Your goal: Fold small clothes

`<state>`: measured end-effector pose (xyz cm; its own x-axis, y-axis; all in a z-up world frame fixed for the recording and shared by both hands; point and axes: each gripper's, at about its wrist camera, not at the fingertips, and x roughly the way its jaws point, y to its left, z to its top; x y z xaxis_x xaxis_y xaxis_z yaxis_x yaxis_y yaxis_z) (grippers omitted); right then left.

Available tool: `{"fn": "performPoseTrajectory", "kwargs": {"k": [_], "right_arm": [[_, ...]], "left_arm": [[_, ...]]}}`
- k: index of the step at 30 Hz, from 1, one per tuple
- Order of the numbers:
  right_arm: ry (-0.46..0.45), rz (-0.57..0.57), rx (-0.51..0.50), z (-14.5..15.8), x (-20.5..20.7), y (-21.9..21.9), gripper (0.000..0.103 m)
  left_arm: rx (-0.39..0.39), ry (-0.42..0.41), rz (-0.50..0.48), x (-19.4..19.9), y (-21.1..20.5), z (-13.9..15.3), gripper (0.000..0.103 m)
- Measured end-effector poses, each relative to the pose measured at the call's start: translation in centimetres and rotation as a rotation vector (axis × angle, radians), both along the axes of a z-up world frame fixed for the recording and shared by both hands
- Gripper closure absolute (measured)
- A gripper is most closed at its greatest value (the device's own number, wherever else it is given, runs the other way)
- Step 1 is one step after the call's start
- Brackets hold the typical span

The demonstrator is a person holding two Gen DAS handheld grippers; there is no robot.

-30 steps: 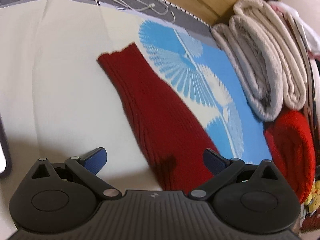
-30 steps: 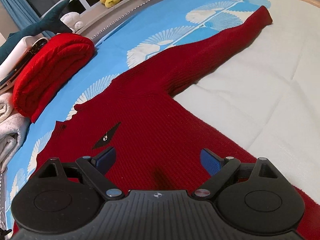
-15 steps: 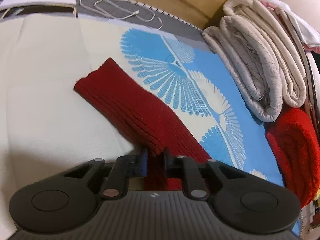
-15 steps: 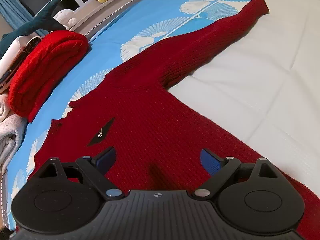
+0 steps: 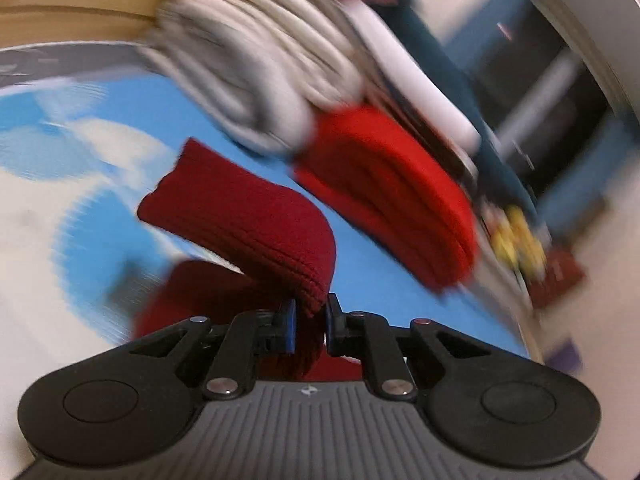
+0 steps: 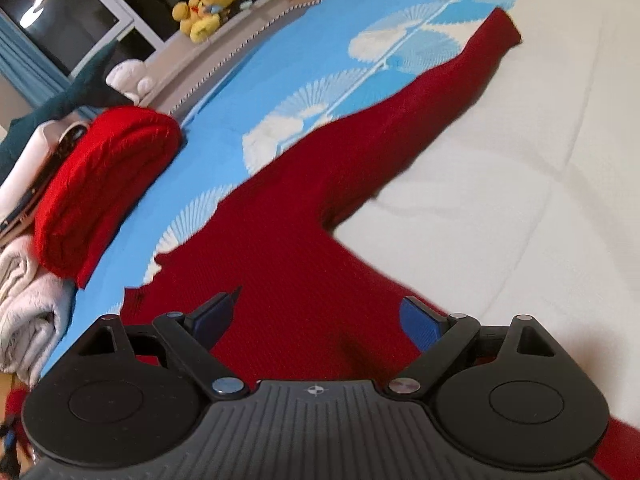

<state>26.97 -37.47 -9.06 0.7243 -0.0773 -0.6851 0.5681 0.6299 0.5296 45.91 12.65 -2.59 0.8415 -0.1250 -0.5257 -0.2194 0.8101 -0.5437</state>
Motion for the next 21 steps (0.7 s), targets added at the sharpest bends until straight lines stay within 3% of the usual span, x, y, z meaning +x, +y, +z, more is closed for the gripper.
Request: {"fn": "performPoseTrajectory", "kwargs": {"k": [4,7,9,10,11,16,18,21], "right_arm": [[-0.006,-0.024,0.016,0.2,-0.2,-1.1,0.012],[-0.013,-0.023,0.019,0.3,-0.4,-1.7,0.012],[-0.017,-0.004,0.027,0.3,-0.3,-2.0,0.012],[-0.017,0.0,0.031,0.3,-0.3,-2.2,0.012],[-0.018,0.004,0.037,0.3,-0.3,-2.4,0.012],[-0.044,-0.008,0.057,0.7,-0.9,-3.5,0.012],[-0.051,-0.013,0.073,0.7,-1.1,-3.7,0.012],[-0.051,-0.023,0.107,0.5,-1.3,-4.0,0.012]], "left_arm": [[0.002,0.041,-0.157,1.8,-11.2,-1.6,0.089],[0.055,0.079,-0.285,1.9,-19.5,-4.4,0.084],[0.103,0.156,-0.377,1.5,-23.5,-6.7,0.052],[0.114,0.194,-0.417,1.0,-24.8,-7.8,0.023],[0.112,0.205,-0.435,0.4,-25.2,-8.3,0.009],[0.151,0.186,-0.483,-3.3,-23.3,-8.1,0.005],[0.216,0.181,-0.445,-4.8,-20.9,-7.4,0.003],[0.393,0.225,-0.297,-7.0,-16.8,-6.4,0.001]]}}
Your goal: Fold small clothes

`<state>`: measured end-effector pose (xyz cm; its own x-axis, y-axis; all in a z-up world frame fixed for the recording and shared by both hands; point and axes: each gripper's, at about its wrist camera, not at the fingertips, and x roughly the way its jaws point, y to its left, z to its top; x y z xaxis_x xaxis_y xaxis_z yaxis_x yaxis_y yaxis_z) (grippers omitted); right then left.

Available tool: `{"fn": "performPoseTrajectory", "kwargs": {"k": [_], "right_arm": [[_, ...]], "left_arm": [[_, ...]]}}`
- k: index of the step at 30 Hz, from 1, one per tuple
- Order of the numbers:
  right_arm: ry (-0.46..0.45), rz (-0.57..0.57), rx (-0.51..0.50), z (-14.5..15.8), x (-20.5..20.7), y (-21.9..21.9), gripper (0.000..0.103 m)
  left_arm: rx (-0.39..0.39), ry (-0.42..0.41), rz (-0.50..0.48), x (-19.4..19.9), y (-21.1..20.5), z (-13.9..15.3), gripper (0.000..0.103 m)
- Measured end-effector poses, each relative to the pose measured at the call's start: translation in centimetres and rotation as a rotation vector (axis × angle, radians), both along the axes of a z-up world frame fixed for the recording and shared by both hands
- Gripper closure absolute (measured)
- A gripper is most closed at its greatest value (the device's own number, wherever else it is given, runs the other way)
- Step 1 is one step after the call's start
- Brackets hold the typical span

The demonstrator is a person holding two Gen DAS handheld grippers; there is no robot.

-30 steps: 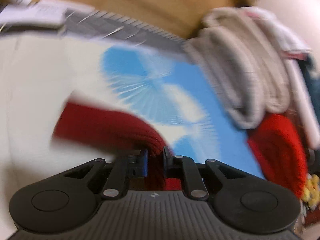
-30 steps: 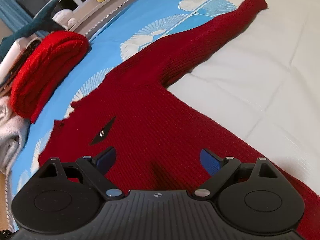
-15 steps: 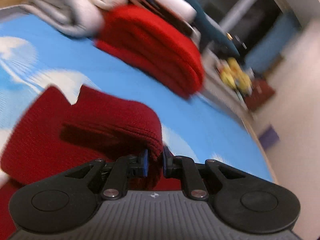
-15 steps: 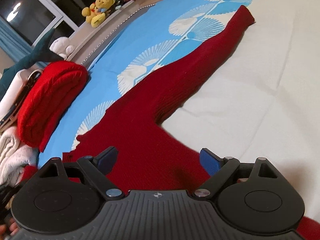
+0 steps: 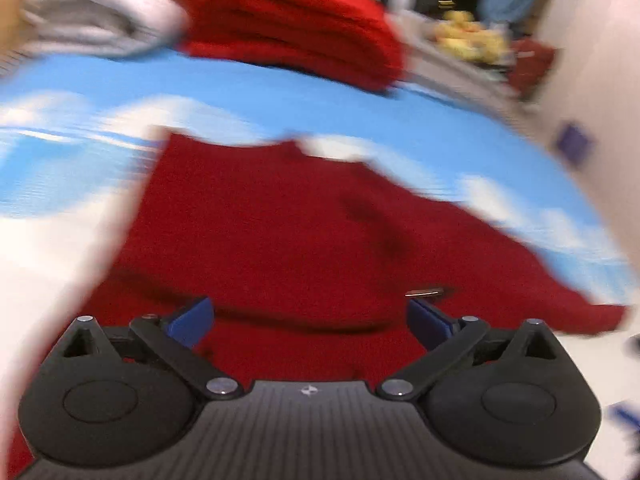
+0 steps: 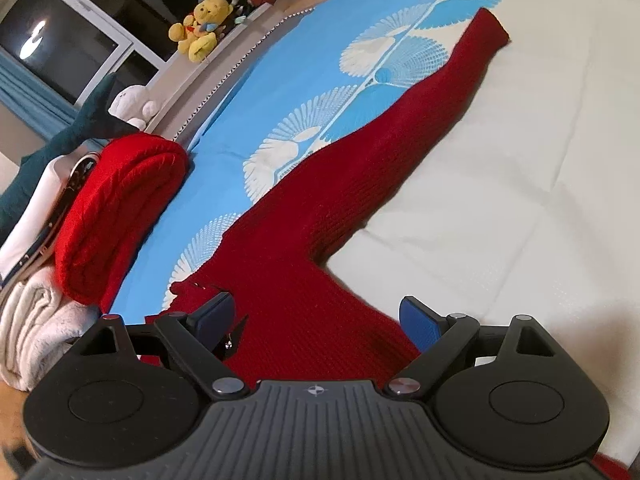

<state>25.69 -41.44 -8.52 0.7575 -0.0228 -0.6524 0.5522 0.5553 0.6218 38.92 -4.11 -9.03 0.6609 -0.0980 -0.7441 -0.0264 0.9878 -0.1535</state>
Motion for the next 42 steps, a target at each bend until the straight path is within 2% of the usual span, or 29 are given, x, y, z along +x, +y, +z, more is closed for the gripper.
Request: {"fn": "performPoseTrajectory", "kwargs": {"k": [3,4,6,8,10,13,15,17,21,25,27,29,30,31,32,33,35,37,40,42], "right_arm": [[-0.01,-0.012,0.031,0.0,0.0,0.0,0.012],[-0.018,-0.006,0.03,0.0,0.2,0.2,0.012],[-0.033,0.021,0.003,0.2,1.0,0.8,0.012],[-0.039,0.05,-0.061,0.3,2.1,1.8,0.012],[-0.011,0.093,-0.147,0.1,3.6,3.1,0.012],[0.129,0.17,-0.314,-0.6,7.3,5.8,0.012],[0.169,0.241,-0.43,-0.8,10.8,8.3,0.012],[0.187,0.321,-0.515,-0.8,14.9,11.2,0.012],[0.201,0.479,-0.554,-1.4,22.3,16.8,0.013],[0.237,0.528,-0.72,-2.9,27.6,22.1,0.013],[0.324,0.544,-0.793,-4.6,29.2,23.9,0.013],[0.373,0.555,-0.835,-6.0,29.7,24.5,0.02],[0.352,0.554,-0.857,-6.2,29.5,24.5,0.043],[0.345,0.56,-0.872,-6.2,29.4,24.4,0.081],[0.35,0.557,-0.88,-6.0,29.4,24.1,0.09],[0.335,0.549,-0.862,-5.4,29.4,23.8,0.09],[0.246,0.521,-0.79,-2.8,28.7,22.9,0.091],[0.105,0.499,-0.693,0.5,27.6,21.9,0.091],[-0.153,0.463,-0.536,6.5,24.2,19.0,0.092],[-0.292,0.411,-0.451,8.9,21.1,15.8,0.092]], "left_arm": [[0.204,-0.026,0.049,-3.7,4.0,0.4,0.001],[0.243,-0.048,0.058,-5.2,5.4,0.5,0.001],[0.254,-0.064,0.117,-6.8,7.8,0.4,0.001],[0.204,-0.032,0.226,-6.9,10.7,-0.1,0.0],[0.136,0.039,0.35,-5.7,13.6,-1.0,0.0],[0.059,0.083,0.483,-4.4,17.2,-1.9,0.001],[-0.04,0.122,0.528,-3.9,20.0,-2.2,0.001],[-0.14,0.16,0.539,-3.7,22.7,-2.2,0.001],[-0.258,0.213,0.549,-4.0,25.1,-2.1,0.001],[-0.331,0.278,0.496,-3.9,24.5,-2.8,0.001],[-0.352,0.3,0.468,-3.8,24.4,-3.3,0.001],[-0.369,0.314,0.458,-3.9,24.3,-3.7,0.001],[-0.375,0.32,0.454,-4.0,24.4,-3.7,0.001],[-0.38,0.321,0.453,-4.1,24.6,-3.7,0.001],[-0.384,0.317,0.456,-4.3,24.7,-3.7,0.001],[-0.384,0.31,0.463,-4.3,24.9,-3.7,0.001],[-0.382,0.298,0.479,-4.6,25.3,-3.5,0.001],[-0.385,0.295,0.491,-4.7,25.4,-3.4,0.001],[-0.398,0.299,0.492,-4.6,25.2,-3.3,0.001],[-0.401,0.302,0.477,-4.6,24.9,-3.3,0.001]]}}
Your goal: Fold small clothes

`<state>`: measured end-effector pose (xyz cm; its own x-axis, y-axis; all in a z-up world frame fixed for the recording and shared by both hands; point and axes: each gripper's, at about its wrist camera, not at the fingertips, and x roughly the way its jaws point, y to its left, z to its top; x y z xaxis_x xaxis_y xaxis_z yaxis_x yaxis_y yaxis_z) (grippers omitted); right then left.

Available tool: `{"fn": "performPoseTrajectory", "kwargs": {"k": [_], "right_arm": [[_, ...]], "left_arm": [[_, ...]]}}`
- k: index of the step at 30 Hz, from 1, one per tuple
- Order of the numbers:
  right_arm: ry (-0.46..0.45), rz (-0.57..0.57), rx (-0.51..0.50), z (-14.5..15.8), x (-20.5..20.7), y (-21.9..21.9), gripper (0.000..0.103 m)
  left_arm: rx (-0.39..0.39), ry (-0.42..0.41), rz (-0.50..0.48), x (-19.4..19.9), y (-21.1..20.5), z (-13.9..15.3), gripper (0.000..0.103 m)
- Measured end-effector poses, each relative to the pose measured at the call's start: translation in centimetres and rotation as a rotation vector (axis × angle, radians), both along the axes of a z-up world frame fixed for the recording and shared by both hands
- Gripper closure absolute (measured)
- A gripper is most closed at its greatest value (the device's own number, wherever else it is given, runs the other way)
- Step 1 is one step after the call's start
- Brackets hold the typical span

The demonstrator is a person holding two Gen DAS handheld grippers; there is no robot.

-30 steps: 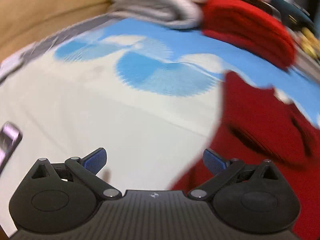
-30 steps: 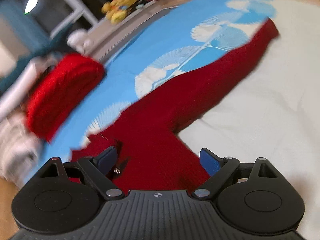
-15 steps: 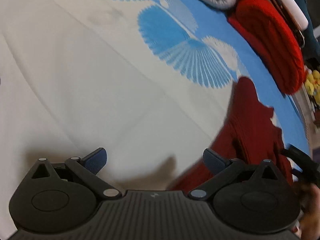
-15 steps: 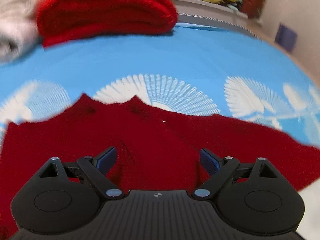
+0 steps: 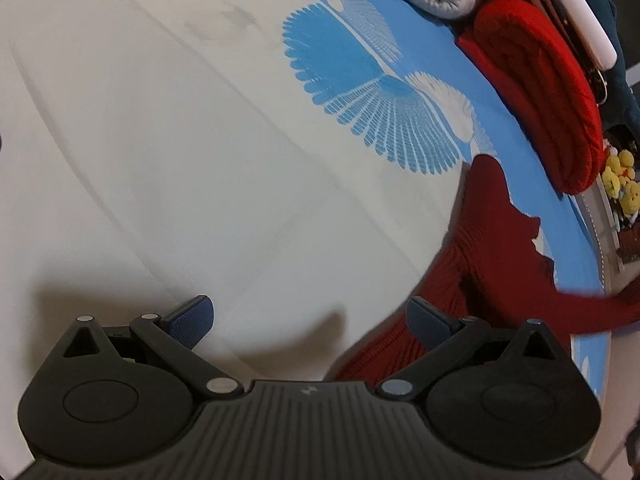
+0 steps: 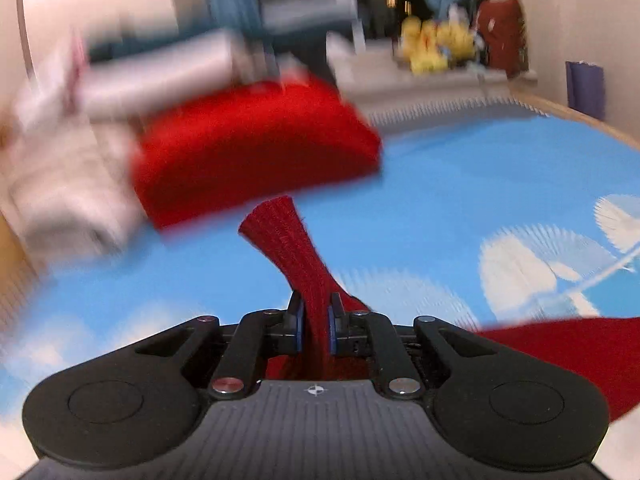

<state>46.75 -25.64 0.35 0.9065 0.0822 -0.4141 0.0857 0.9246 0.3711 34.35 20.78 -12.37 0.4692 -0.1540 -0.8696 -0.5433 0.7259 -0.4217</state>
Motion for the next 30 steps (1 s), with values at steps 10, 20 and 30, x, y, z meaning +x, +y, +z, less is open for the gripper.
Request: {"fn": "performPoseTrajectory", "kwargs": {"k": [10,20,30], "right_arm": [[0.409,-0.415,0.324,-16.0,-6.9,-16.1,0.039],[0.331,-0.333,0.404,-10.5,-12.5,-15.7,0.031],[0.442,-0.304,0.346,-12.2,-22.3,-13.0,0.021]], "left_arm": [[0.016,0.007,-0.013,0.1,-1.3,-0.5,0.001],[0.07,-0.054,-0.079,1.1,-3.8,0.5,0.001],[0.146,-0.053,-0.172,0.7,-5.7,0.7,0.001]]}}
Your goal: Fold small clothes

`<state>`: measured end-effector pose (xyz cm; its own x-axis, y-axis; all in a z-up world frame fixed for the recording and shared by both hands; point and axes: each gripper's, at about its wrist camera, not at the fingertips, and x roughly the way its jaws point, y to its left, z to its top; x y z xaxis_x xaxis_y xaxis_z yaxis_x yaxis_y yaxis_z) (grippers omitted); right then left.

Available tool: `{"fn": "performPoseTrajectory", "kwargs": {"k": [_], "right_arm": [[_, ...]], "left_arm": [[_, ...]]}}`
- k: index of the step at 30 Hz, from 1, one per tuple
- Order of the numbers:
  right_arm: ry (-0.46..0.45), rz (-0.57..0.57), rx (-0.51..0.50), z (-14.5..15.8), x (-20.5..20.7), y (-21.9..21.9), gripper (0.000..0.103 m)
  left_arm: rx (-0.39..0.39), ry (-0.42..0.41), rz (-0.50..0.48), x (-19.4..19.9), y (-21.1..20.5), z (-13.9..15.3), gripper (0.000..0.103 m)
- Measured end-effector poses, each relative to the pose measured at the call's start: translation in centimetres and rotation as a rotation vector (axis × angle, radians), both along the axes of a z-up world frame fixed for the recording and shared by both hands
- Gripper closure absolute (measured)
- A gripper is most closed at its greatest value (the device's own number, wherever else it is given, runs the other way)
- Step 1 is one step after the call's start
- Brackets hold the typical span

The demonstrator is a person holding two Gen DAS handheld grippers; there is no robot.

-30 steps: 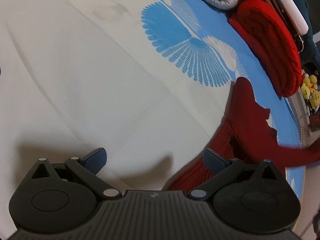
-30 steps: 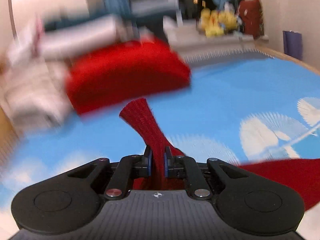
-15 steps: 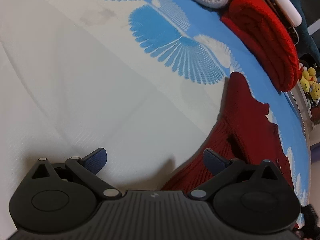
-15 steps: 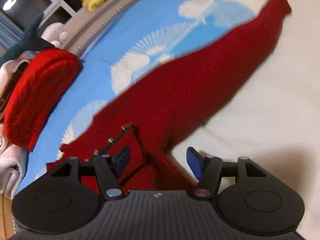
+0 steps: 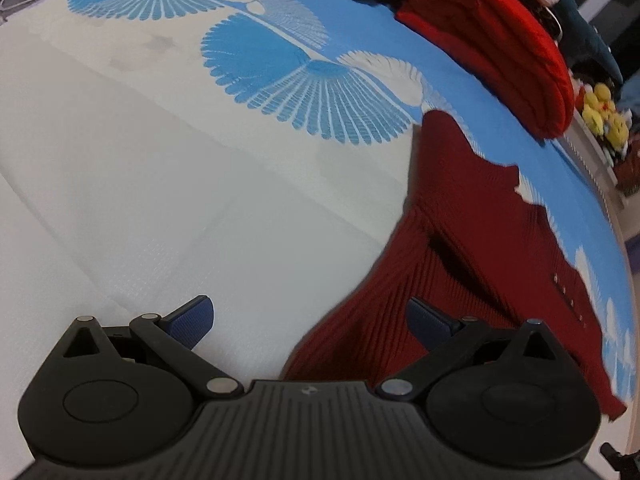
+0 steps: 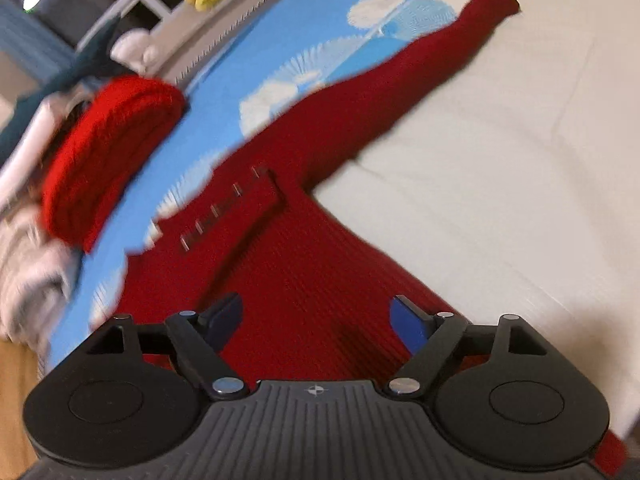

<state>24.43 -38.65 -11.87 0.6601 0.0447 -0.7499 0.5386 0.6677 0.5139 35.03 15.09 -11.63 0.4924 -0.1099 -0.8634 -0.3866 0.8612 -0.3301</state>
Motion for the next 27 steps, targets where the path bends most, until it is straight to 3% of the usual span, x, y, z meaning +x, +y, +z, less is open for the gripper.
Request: {"fn": "performPoseTrajectory", "kwargs": {"k": [3,8,10,14,15,17,18,20,22,27], "right_arm": [[0.037,0.037,0.006,-1.0,0.3,-1.1,0.021],[0.096,0.005,-0.043,-2.5,-0.1,-4.2,0.021],[0.111,0.048,0.006,-3.5,-0.3,-5.1,0.021],[0.077,0.181,-0.022,-3.6,-1.5,-4.9,0.022],[0.077,0.215,-0.044,-3.6,-1.8,-4.6,0.027],[0.101,0.289,-0.131,-3.4,-2.2,-3.5,0.053],[0.117,0.316,-0.174,-3.4,-2.5,-3.1,0.087],[0.107,0.342,-0.185,-3.4,-3.2,-2.8,0.09],[0.103,0.352,-0.192,-3.4,-3.6,-2.7,0.091],[0.101,0.363,-0.191,-3.4,-4.3,-2.5,0.092]], "left_arm": [[-0.033,0.017,-0.071,-0.4,-0.7,-0.4,0.001],[-0.068,0.039,-0.173,-1.4,-1.6,-1.4,0.001],[-0.08,0.053,-0.19,-1.8,-1.6,-1.9,0.001],[-0.054,0.043,-0.21,-3.0,-1.8,-2.0,0.005],[-0.035,0.037,-0.209,-3.4,-1.9,-1.9,0.008],[0.029,0.024,-0.196,-4.1,-2.2,-1.7,0.035],[0.056,0.015,-0.191,-4.4,-2.3,-1.6,0.044],[0.057,0.011,-0.203,-4.8,-2.4,-1.6,0.081],[0.071,0.003,-0.205,-5.2,-2.3,-1.5,0.09],[0.121,-0.01,-0.219,-6.9,-2.5,-1.2,0.091]]}}
